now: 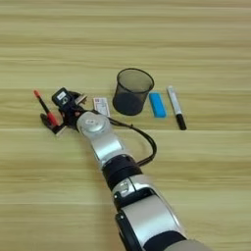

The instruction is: Move the objects on the table

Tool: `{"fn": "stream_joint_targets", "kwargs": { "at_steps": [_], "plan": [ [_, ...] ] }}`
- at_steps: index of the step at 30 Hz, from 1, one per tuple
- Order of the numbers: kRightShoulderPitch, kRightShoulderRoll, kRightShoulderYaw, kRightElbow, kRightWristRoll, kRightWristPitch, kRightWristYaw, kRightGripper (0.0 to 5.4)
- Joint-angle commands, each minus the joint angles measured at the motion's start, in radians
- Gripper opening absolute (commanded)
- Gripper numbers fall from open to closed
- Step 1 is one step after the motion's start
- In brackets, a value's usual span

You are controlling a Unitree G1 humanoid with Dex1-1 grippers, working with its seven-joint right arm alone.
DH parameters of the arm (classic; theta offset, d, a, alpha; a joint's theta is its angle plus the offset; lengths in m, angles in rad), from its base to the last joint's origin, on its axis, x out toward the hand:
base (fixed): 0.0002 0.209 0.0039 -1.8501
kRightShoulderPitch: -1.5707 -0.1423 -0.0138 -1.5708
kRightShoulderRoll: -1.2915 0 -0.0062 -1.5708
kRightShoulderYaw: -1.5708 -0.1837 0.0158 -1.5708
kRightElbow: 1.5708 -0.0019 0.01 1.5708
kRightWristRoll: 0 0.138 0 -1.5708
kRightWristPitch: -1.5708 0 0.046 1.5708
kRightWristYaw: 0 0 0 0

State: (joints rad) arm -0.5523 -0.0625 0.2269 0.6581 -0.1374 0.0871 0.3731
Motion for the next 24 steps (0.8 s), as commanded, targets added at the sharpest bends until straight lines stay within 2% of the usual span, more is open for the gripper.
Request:
{"fn": "stream_joint_targets", "kwargs": {
  "at_steps": [1, 5, 12, 24],
  "plan": [
    [-0.067, -0.004, -0.017, -0.067, -0.003, 0.009, -0.022, 5.35],
    [-0.063, 0.001, -0.009, -0.058, 0.002, 0.041, -0.003, 5.35],
    [-0.066, 0.023, -0.029, -0.029, 0.064, 0.179, 0.080, 5.35],
    [-0.057, 0.017, -0.012, -0.043, 0.071, 0.231, 0.126, 5.35]
  ]
}}
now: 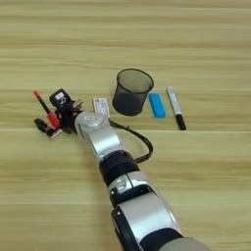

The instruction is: Move the objects on the table

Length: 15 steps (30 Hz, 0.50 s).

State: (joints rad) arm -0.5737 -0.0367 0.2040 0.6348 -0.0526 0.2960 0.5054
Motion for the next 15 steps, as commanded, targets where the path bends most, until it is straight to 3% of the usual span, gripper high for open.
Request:
{"fn": "stream_joint_targets", "kwargs": {
  "at_steps": [1, 5, 14, 15],
  "plan": [
    [-0.036, -0.009, 0.011, -0.019, -0.014, 0.023, -0.006, 5.35],
    [-0.037, -0.008, 0.010, -0.016, -0.014, 0.031, -0.007, 5.08],
    [-0.032, -0.007, 0.014, -0.025, -0.012, 0.044, -0.003, 3.97],
    [-0.032, -0.008, 0.013, -0.026, -0.011, 0.044, -0.002, 3.66]
  ]
}}
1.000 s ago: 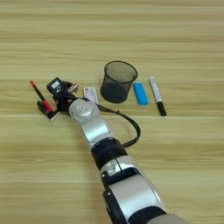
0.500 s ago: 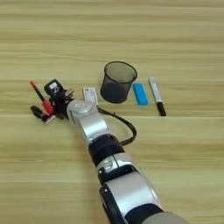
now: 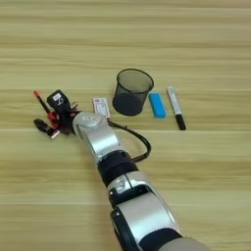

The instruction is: Move the objects on the table

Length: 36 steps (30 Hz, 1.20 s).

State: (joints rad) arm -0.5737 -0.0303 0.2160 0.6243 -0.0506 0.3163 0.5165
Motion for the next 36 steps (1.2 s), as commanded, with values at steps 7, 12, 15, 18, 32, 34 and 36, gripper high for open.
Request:
{"fn": "stream_joint_targets", "kwargs": {
  "at_steps": [7, 12, 15, 18, 32, 34, 36],
  "plan": [
    [-0.025, -0.024, -0.002, -0.024, -0.009, 0.029, 0.000, 2.91],
    [-0.022, -0.024, -0.002, -0.030, -0.009, 0.032, 0.000, 2.35],
    [-0.021, -0.024, -0.001, -0.033, -0.010, 0.034, -0.001, 2.09],
    [-0.020, -0.024, -0.001, -0.036, -0.011, 0.035, -0.003, 1.87],
    [-0.021, -0.020, 0.000, -0.039, -0.014, 0.033, -0.012, 0.66],
    [-0.022, -0.019, 0.000, -0.037, -0.014, 0.032, -0.014, 0.66],
    [-0.023, -0.017, 0.000, -0.035, -0.014, 0.031, -0.016, 0.66]
  ]
}}
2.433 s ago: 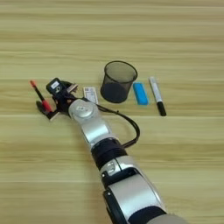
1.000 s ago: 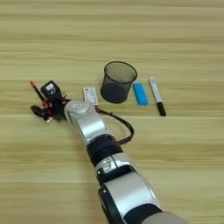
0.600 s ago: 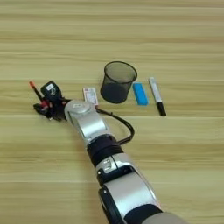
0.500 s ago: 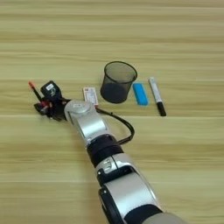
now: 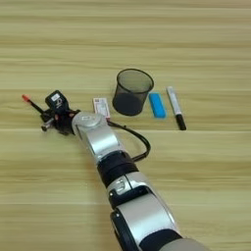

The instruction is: Move the objects on the table

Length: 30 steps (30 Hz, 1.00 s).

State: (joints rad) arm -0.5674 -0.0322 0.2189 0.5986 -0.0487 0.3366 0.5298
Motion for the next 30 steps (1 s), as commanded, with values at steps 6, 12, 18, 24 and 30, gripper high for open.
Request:
{"fn": "stream_joint_targets", "kwargs": {
  "at_steps": [6, 12, 18, 24, 30],
  "plan": [
    [-0.028, -0.015, -0.011, -0.037, -0.007, 0.011, -0.032, 0.66],
    [-0.013, -0.023, -0.036, -0.128, 0.015, 0.033, -0.029, 0.65],
    [-0.004, -0.034, -0.063, -0.219, 0.039, 0.071, -0.029, 0.53],
    [0.000, -0.049, -0.094, -0.322, 0.070, 0.113, -0.032, 0.53],
    [0.001, -0.056, -0.108, -0.368, 0.085, 0.140, -0.038, 0.53]
  ]
}}
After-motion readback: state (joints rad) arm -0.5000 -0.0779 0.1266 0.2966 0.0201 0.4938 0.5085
